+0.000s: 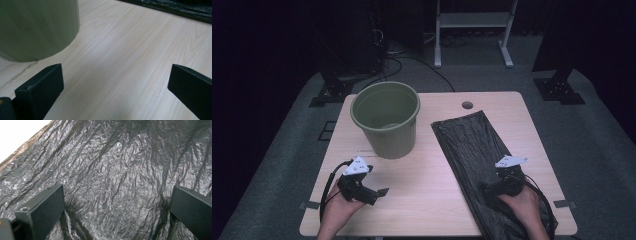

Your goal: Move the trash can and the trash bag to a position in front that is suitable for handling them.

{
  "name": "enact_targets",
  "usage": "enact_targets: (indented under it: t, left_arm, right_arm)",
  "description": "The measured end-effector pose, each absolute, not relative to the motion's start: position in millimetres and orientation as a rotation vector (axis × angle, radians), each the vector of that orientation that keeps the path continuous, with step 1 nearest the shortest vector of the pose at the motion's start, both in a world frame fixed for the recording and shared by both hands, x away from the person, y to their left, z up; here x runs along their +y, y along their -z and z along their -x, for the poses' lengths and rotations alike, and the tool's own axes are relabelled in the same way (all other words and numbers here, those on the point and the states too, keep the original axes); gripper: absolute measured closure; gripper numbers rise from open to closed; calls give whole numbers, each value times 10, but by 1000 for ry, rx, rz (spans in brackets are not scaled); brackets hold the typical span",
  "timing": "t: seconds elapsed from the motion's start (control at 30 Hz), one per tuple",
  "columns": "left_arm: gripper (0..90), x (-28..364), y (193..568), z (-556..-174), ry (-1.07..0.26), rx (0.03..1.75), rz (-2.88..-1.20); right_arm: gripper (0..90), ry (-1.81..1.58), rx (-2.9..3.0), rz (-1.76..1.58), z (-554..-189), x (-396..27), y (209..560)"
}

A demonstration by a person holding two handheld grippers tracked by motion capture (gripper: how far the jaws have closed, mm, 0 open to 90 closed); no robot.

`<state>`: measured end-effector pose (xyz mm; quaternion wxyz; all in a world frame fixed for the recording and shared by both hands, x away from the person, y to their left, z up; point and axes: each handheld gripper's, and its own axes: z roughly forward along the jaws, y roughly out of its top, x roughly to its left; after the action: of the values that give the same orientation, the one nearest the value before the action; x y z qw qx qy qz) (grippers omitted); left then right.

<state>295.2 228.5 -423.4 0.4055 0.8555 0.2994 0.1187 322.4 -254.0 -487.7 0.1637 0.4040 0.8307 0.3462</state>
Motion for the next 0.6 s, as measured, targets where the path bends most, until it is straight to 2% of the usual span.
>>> enact_targets:
  t: [0.6]
  left_arm:
    - [0,2398,3685,-2991,-337,761,-2105]
  right_arm:
    - [0,-988,2369,-1151,-3224,-2541,4878]
